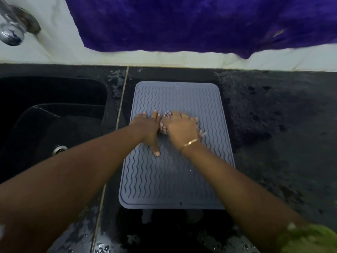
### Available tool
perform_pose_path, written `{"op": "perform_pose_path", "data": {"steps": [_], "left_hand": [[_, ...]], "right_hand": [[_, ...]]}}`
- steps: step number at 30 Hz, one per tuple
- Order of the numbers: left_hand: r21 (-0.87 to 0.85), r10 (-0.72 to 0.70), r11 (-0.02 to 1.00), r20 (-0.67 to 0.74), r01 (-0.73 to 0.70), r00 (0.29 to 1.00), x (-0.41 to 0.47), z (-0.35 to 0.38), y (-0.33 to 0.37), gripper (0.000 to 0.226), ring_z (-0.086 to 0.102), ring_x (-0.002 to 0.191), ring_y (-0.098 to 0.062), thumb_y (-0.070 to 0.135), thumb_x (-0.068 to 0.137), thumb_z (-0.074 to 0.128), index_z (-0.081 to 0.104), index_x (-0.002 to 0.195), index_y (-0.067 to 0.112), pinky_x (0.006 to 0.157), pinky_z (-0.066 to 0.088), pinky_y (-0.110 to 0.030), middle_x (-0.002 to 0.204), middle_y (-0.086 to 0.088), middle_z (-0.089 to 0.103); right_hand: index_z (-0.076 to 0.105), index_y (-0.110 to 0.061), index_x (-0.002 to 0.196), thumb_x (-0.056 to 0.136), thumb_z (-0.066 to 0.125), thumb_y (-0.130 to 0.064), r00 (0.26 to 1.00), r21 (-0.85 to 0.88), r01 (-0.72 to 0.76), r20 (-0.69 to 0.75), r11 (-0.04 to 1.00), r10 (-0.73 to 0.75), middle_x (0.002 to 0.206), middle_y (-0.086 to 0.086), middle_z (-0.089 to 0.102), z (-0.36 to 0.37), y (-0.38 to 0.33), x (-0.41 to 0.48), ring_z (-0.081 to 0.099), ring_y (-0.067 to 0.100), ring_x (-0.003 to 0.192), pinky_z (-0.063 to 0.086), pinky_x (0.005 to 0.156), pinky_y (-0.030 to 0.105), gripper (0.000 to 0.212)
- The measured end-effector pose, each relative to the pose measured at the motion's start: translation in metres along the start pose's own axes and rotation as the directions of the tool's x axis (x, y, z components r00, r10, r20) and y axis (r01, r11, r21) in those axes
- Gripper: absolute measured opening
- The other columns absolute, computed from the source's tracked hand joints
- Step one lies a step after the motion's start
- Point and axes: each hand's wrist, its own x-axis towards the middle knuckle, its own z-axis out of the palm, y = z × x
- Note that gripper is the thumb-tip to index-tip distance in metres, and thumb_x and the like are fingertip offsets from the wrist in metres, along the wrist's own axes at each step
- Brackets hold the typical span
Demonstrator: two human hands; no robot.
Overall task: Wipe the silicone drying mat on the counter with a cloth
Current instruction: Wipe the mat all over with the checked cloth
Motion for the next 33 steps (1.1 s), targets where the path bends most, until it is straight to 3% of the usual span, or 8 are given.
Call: {"op": "perform_pose_path", "data": {"steps": [2, 9, 15, 17, 21, 24, 30, 33], "left_hand": [[-0.041, -0.004, 0.999, -0.030, 0.003, 1.000, -0.002, 0.005, -0.004, 0.139, -0.007, 0.147, -0.033, 0.063, 0.059, 0.078, -0.014, 0.151, 0.013, 0.118, 0.000, -0.045, 0.159, -0.006, -0.016], [-0.093, 0.015, 0.996, -0.016, -0.016, 1.000, 0.000, 0.010, -0.008, 0.137, -0.014, 0.146, -0.031, 0.062, 0.063, 0.076, -0.019, 0.149, 0.015, 0.117, -0.006, -0.047, 0.158, -0.005, -0.022], [-0.104, 0.021, 0.994, -0.012, -0.022, 1.000, 0.003, 0.010, -0.007, 0.138, -0.016, 0.145, -0.034, 0.058, 0.062, 0.079, -0.019, 0.149, 0.013, 0.117, -0.006, -0.046, 0.158, -0.006, -0.022], [-0.116, 0.033, 0.993, -0.009, -0.034, 0.999, 0.003, 0.011, -0.009, 0.139, -0.017, 0.145, -0.034, 0.060, 0.060, 0.078, -0.017, 0.150, 0.015, 0.116, -0.008, -0.047, 0.158, -0.005, -0.022], [-0.097, 0.038, 0.995, 0.011, -0.037, 0.999, 0.005, 0.010, -0.010, 0.140, -0.018, 0.144, -0.034, 0.062, 0.060, 0.077, -0.019, 0.150, 0.015, 0.115, -0.009, -0.048, 0.157, -0.007, -0.023], [-0.096, 0.028, 0.995, 0.013, -0.027, 1.000, 0.006, 0.009, -0.011, 0.138, -0.017, 0.145, -0.033, 0.064, 0.060, 0.076, -0.018, 0.150, 0.017, 0.115, -0.011, -0.050, 0.158, -0.006, -0.022], [-0.092, 0.002, 0.996, -0.032, -0.005, 0.999, 0.001, 0.010, -0.011, 0.136, -0.013, 0.146, -0.030, 0.063, 0.062, 0.076, -0.017, 0.150, 0.017, 0.114, -0.009, -0.052, 0.158, -0.003, -0.020], [-0.088, 0.005, 0.996, -0.058, -0.010, 0.998, -0.002, 0.010, -0.011, 0.132, -0.010, 0.147, -0.030, 0.063, 0.065, 0.073, -0.016, 0.150, 0.016, 0.115, -0.005, -0.052, 0.159, -0.004, -0.018]], "right_hand": [[0.074, -0.020, 0.081, 0.057, 0.079, -0.029, 0.997, 0.018, 0.046, -0.058, 0.999, -0.045, 0.076, 0.008, 0.069, 0.008, -0.003, -0.035, 0.066, 0.029, 0.063, 0.053, 0.054, 0.035, 0.027], [0.071, -0.019, 0.082, 0.069, 0.040, -0.021, 0.971, 0.089, 0.147, -0.201, 0.985, -0.126, 0.075, 0.006, 0.065, 0.015, -0.018, -0.100, 0.063, 0.028, 0.065, 0.050, 0.056, 0.033, 0.034], [0.068, -0.013, 0.074, 0.058, 0.073, -0.018, 0.987, 0.071, 0.119, -0.117, 0.990, -0.110, 0.071, 0.010, 0.062, 0.015, -0.004, -0.040, 0.061, 0.028, 0.061, 0.046, 0.048, 0.030, 0.017], [0.068, -0.010, 0.080, 0.058, 0.081, -0.015, 0.993, 0.057, 0.072, -0.095, 0.996, -0.067, 0.079, 0.015, 0.063, 0.008, 0.004, -0.010, 0.063, 0.032, 0.070, 0.049, 0.053, 0.034, 0.026], [0.048, -0.012, 0.130, 0.092, 0.048, -0.015, 0.999, 0.054, 0.013, 0.039, 0.998, -0.015, 0.132, 0.020, 0.044, 0.000, 0.013, 0.048, 0.043, 0.038, 0.121, 0.042, 0.091, 0.050, 0.038], [0.046, -0.018, 0.133, 0.091, 0.050, -0.016, 0.995, 0.090, -0.038, 0.093, 0.995, 0.029, 0.138, 0.019, 0.040, -0.003, 0.014, 0.057, 0.040, 0.040, 0.126, 0.041, 0.096, 0.052, 0.042], [0.053, -0.014, 0.127, 0.086, 0.055, -0.015, 0.992, 0.137, 0.074, 0.092, 0.988, -0.087, 0.123, 0.017, 0.050, -0.003, -0.001, -0.029, 0.051, 0.036, 0.112, 0.047, 0.081, 0.043, 0.041], [0.071, -0.014, 0.097, 0.074, 0.050, -0.018, 0.990, 0.217, 0.139, -0.023, 0.966, -0.137, 0.091, 0.014, 0.064, 0.002, -0.014, -0.082, 0.064, 0.033, 0.078, 0.051, 0.062, 0.036, 0.032]]}}
